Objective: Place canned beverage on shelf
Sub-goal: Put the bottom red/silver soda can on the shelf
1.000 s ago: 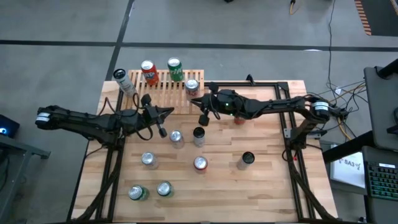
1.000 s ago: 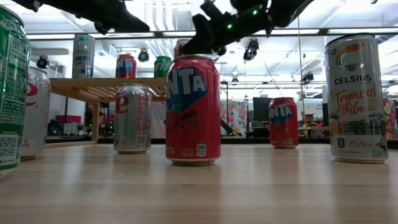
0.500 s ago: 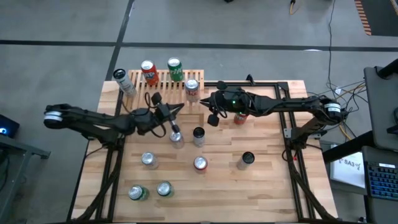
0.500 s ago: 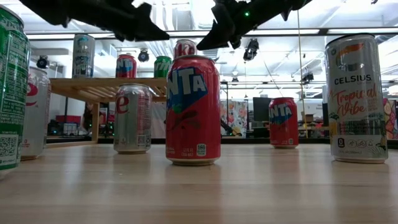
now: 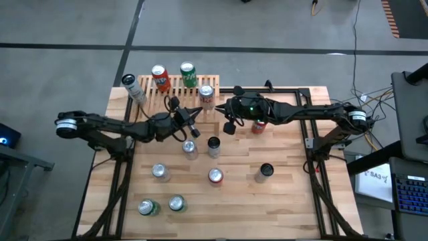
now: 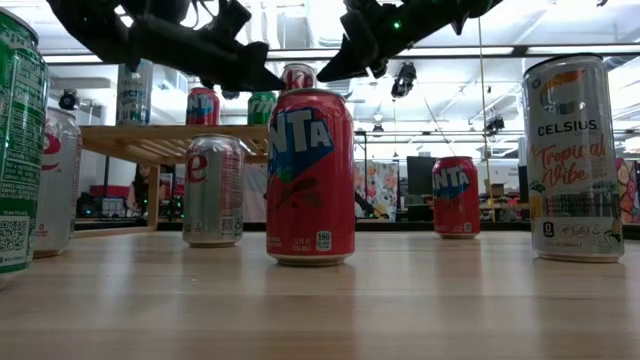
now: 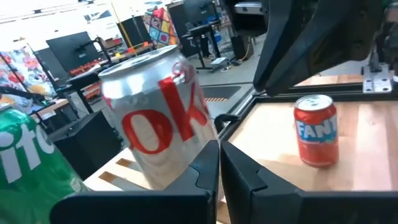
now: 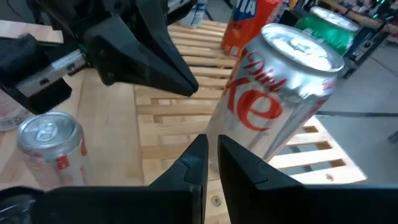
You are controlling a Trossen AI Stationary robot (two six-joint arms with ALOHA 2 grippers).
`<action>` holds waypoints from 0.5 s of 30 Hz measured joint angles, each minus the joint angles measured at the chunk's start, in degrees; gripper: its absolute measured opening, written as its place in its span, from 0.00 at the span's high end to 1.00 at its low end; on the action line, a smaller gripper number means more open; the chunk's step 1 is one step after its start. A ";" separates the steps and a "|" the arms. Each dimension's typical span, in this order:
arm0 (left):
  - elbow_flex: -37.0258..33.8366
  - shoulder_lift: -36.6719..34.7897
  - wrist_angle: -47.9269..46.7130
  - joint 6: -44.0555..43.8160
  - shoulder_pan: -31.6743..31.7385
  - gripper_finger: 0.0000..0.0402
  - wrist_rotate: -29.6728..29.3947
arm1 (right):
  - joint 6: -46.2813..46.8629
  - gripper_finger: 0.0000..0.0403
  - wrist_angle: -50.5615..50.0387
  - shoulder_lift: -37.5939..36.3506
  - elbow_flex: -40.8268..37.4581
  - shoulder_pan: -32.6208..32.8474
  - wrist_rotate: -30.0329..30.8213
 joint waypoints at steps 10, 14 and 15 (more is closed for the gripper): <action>3.50 2.89 -1.39 1.23 3.74 1.00 0.81 | -0.93 0.93 0.81 0.35 -0.02 -0.88 0.00; 6.16 4.60 -4.34 1.45 4.10 1.00 -2.20 | -0.95 0.93 0.81 0.42 -0.02 -0.88 0.00; 6.86 4.99 -5.26 1.45 4.14 1.00 -3.31 | -0.96 0.93 0.77 0.44 -0.02 -0.88 0.00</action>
